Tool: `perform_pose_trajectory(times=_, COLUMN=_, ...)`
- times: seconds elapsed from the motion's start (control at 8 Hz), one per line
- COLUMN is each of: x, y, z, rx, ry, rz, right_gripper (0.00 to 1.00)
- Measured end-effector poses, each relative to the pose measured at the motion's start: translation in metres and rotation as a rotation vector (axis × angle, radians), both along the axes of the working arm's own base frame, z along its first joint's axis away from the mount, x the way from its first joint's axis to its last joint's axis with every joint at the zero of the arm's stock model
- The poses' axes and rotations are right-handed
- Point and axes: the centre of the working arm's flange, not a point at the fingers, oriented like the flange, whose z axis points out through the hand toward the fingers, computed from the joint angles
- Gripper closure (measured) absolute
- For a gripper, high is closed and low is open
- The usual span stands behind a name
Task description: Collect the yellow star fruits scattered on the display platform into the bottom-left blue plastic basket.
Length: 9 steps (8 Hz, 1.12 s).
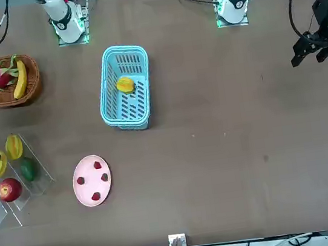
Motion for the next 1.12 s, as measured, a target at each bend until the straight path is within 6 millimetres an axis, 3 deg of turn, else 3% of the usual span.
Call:
perform_pose_trajectory(times=0.38, x=0.008, y=-0.020, z=-0.008, rx=0.036, ry=-0.037, rz=-0.037, right_gripper=0.01)
perform_pose_trajectory(times=1.12, x=0.012, y=-0.020, z=-0.029, rx=0.060, ry=-0.020, rz=-0.046, right_gripper=0.01)
